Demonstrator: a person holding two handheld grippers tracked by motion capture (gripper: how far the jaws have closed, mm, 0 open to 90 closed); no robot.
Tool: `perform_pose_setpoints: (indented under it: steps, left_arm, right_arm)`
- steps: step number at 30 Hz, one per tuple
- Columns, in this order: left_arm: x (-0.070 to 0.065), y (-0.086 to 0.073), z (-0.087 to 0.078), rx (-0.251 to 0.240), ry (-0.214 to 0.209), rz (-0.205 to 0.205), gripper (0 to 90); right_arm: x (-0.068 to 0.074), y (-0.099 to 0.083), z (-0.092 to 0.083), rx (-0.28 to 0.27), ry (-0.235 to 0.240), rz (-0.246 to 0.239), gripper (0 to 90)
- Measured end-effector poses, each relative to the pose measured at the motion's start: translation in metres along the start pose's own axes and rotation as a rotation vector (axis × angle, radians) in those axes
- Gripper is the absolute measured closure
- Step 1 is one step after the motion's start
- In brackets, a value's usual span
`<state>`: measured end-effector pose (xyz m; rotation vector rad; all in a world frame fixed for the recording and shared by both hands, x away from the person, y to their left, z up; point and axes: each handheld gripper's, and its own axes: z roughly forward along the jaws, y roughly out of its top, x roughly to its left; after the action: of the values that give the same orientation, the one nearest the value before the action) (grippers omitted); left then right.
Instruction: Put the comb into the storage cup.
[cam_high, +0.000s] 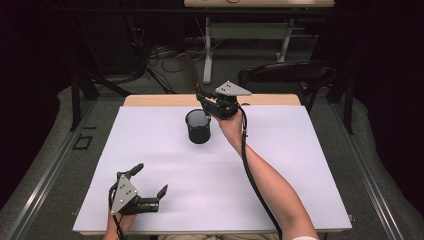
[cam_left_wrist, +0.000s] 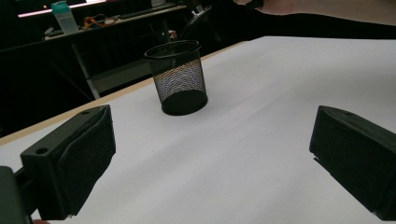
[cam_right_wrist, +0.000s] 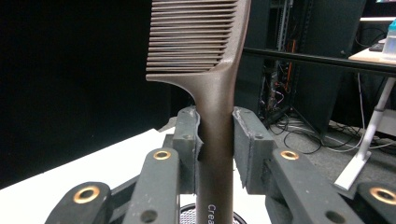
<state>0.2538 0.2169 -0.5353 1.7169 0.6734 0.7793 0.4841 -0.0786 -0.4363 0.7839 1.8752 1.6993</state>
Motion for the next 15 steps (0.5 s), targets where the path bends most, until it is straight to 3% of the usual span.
perform_pose_setpoints:
  steps: [15]
  left_arm:
    - [0.0003, -0.0005, -0.0002, 0.003, 0.0, -0.003, 0.3]
  right_arm:
    - [0.0001, -0.0043, 0.0094, -0.008, 0.012, 0.008, 72.6]
